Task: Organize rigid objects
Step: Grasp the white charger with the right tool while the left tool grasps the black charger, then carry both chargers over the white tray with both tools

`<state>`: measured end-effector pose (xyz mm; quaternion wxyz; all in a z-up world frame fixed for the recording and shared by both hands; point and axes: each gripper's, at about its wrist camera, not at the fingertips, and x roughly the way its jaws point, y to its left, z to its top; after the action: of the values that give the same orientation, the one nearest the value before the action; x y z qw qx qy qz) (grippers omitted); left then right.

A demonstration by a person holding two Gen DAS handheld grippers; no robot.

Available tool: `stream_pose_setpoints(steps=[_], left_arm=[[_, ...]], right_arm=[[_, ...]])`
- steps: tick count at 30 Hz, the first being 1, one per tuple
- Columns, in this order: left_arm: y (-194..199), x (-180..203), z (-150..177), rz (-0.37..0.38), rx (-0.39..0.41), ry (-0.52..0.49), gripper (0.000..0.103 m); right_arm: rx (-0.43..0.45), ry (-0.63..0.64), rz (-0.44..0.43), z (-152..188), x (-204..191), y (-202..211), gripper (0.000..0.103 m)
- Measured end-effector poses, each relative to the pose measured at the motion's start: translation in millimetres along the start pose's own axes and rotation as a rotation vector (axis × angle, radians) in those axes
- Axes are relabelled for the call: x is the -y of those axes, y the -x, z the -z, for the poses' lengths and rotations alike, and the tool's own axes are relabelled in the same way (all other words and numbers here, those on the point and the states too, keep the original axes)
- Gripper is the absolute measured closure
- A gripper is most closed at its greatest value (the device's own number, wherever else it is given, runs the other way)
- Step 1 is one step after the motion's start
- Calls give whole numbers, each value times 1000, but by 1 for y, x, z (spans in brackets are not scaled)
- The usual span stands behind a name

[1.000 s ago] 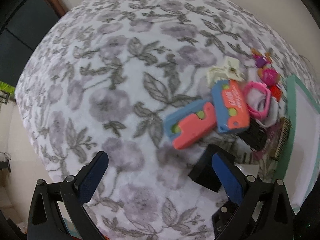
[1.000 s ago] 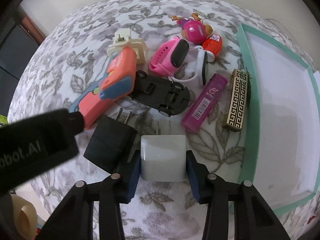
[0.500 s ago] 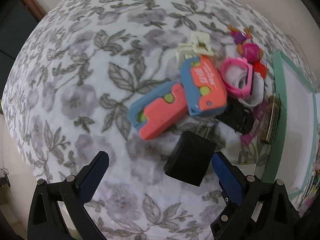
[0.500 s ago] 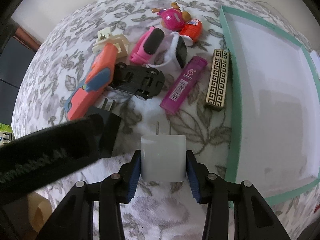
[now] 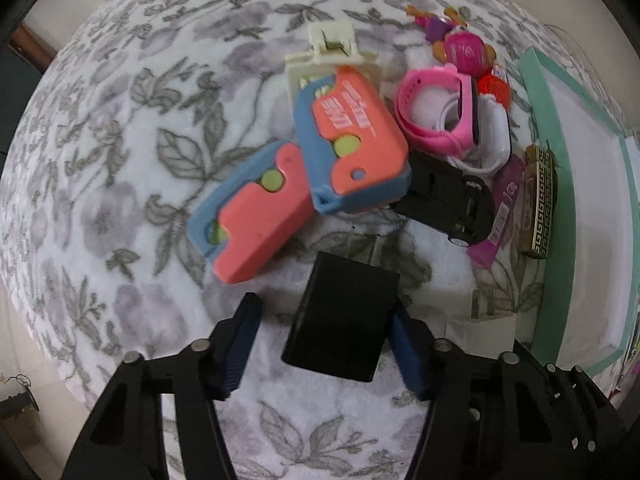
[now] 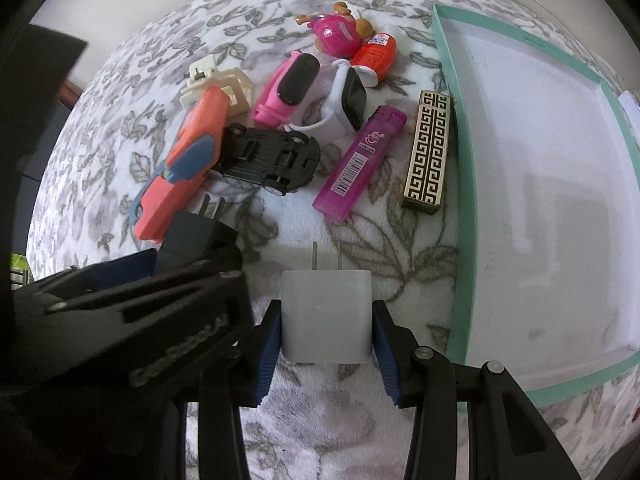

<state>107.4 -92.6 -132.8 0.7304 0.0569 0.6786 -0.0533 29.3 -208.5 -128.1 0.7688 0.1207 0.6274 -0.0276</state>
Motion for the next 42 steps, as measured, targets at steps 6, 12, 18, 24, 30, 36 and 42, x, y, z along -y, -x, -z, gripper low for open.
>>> stream_pose_setpoints(steps=[6,12,18,24,30,36,42], left_arm=[[-3,8,1,5,19,-12,44],[5,15,-5,13,28,-10,61],[19,0,-6,29,47,5,61],[54,-8,-9,55,128,54,61],[102,-12,-11,111,262,72,61],[128,2,-14,113,355,47,61],[146,43,-29,134,380,-30,61]], right_arm=[[-1,4,8,1,2,2,57],[-2,10,13,1,-3,-1,57],[-13,0,2,0,-2,1,57],[-16,-29,-21,-2,3,6,57],[60,-64,-92,-11,7,35,57],[240,-114,-51,-28,21,84,57],[358,-187,81,-48,58,119,57]])
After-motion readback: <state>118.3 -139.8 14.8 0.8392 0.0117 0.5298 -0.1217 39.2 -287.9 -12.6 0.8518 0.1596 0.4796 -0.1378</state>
